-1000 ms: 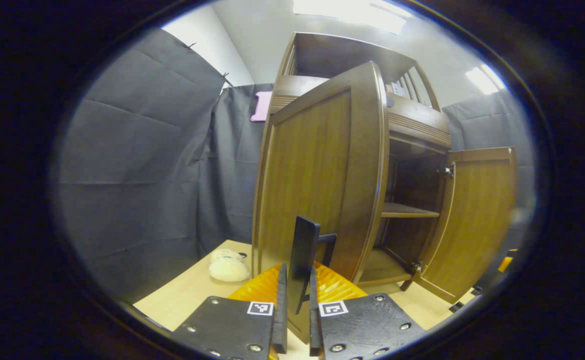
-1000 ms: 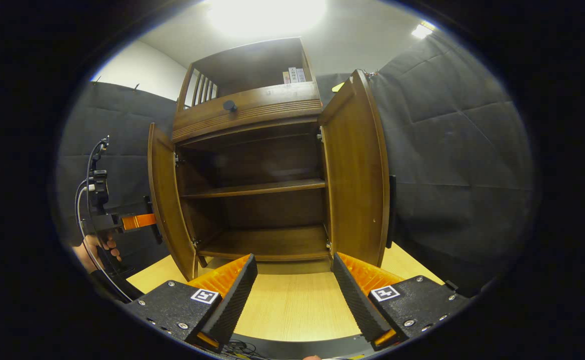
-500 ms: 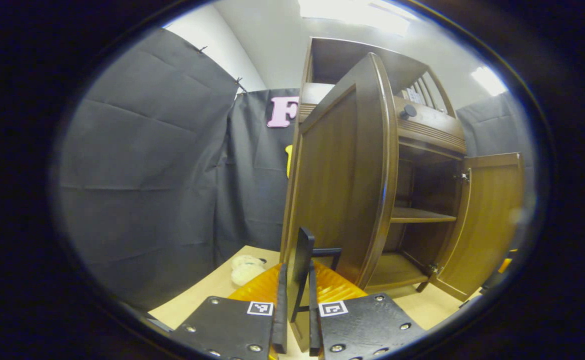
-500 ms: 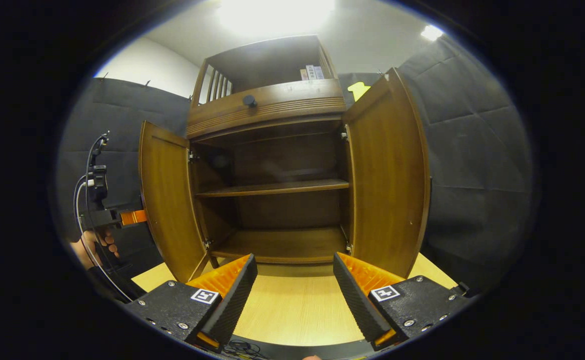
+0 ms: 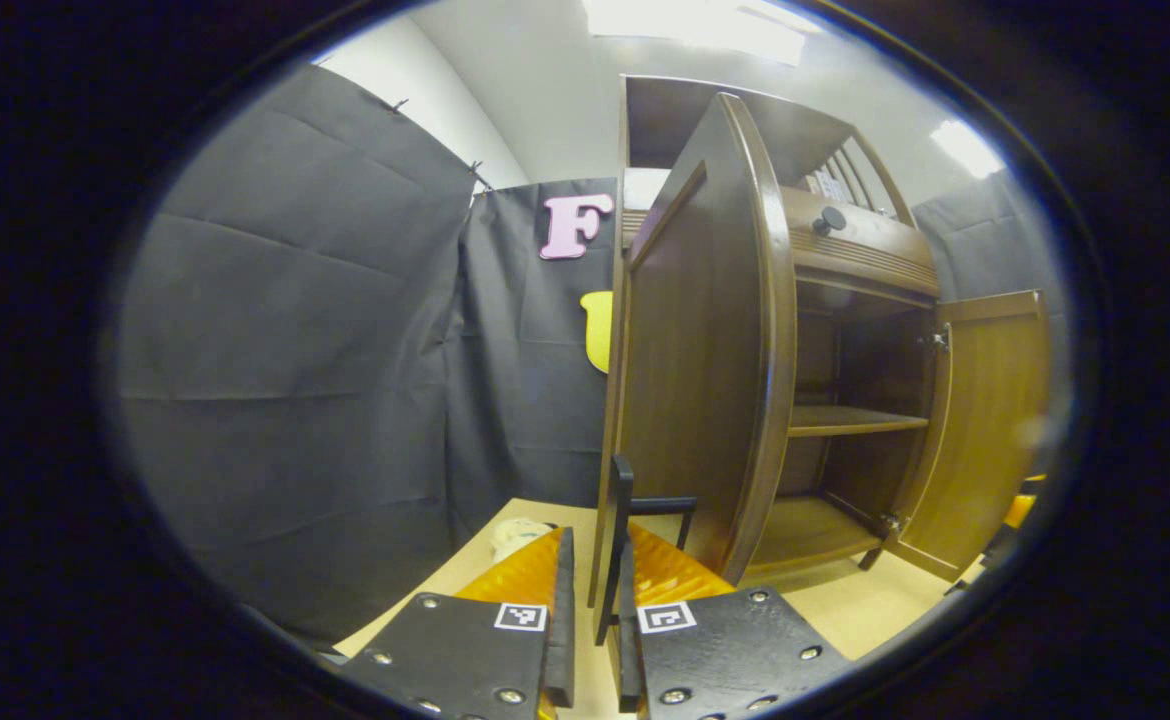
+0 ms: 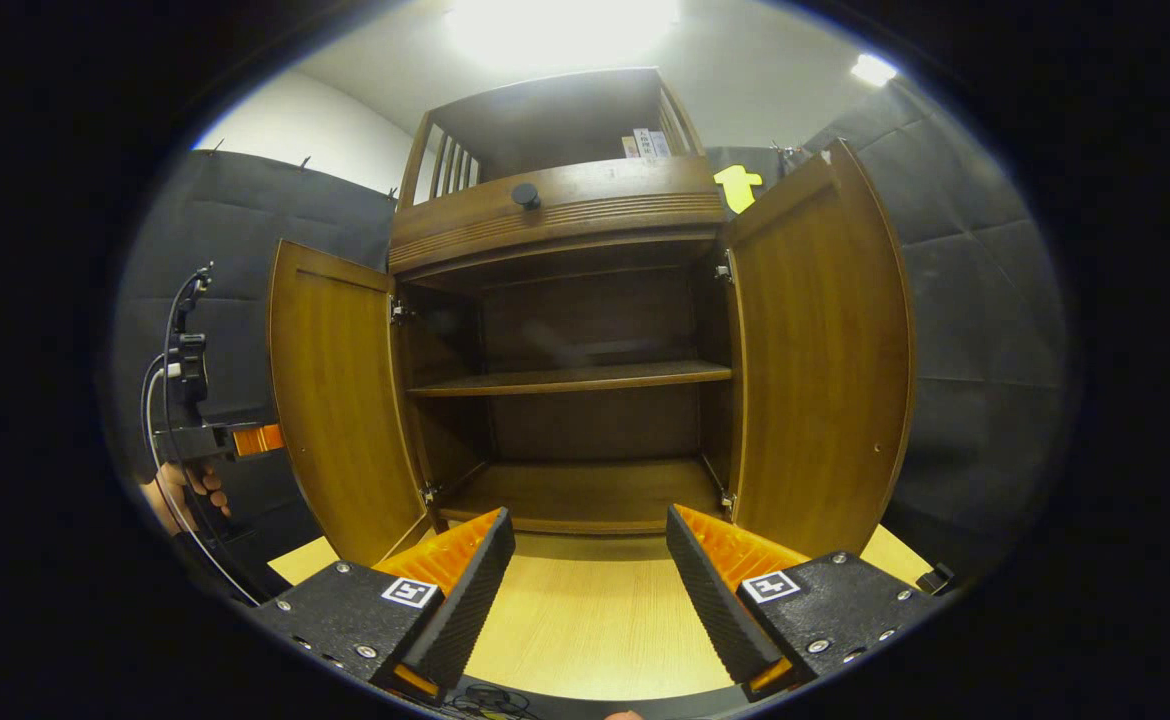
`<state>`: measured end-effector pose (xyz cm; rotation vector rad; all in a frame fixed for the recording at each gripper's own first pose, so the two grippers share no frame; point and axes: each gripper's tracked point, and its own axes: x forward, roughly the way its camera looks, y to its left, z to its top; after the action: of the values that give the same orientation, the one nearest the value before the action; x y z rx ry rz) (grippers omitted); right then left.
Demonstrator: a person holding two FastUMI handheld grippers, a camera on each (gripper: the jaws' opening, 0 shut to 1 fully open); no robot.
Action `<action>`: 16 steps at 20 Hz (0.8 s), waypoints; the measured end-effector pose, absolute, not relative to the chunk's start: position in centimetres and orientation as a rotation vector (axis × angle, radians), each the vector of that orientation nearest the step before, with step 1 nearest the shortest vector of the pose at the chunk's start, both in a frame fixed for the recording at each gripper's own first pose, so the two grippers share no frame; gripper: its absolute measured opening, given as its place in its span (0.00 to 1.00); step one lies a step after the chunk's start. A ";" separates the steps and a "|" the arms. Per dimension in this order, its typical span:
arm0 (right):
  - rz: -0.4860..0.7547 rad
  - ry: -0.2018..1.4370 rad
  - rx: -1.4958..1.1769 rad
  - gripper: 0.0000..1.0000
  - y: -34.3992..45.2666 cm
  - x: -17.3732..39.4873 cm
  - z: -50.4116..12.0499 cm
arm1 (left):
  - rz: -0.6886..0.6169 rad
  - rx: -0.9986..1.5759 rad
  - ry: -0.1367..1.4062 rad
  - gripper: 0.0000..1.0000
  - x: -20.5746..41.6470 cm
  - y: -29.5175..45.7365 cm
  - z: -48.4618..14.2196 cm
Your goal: Open the right door of the double-door shoe cabinet with the right hand, and open the left door with the left hand.
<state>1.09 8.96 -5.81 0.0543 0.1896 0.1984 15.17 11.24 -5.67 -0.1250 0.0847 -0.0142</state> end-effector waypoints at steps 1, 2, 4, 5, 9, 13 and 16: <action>0.197 0.185 0.052 0.95 9.3 1.1 -5.7 | -0.014 -0.119 0.081 0.16 15.2 11.4 -5.6; 0.193 0.181 0.050 0.95 9.6 1.1 -5.6 | -0.017 -0.115 0.078 0.13 15.2 11.6 -5.6; 0.184 0.177 0.038 0.91 10.1 1.0 -5.4 | -0.026 -0.105 0.072 0.19 14.9 12.3 -5.7; 0.175 0.177 0.032 0.94 10.3 1.0 -5.4 | -0.026 -0.095 0.068 0.20 14.5 12.6 -5.8; 0.154 0.173 0.025 0.94 10.7 0.6 -5.0 | 0.016 -0.071 0.048 0.18 12.6 14.6 -6.3; 0.158 0.155 -0.002 0.92 10.5 -0.1 -4.1 | 0.085 -0.072 0.050 0.13 11.7 18.4 -6.3; 0.162 0.146 -0.011 0.95 9.8 -1.0 -3.4 | 0.085 -0.105 0.048 0.20 10.1 18.2 -5.8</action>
<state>-0.96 9.79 -3.44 -0.0108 0.1463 0.1621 10.13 18.23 -5.80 -0.1049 0.0476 0.0845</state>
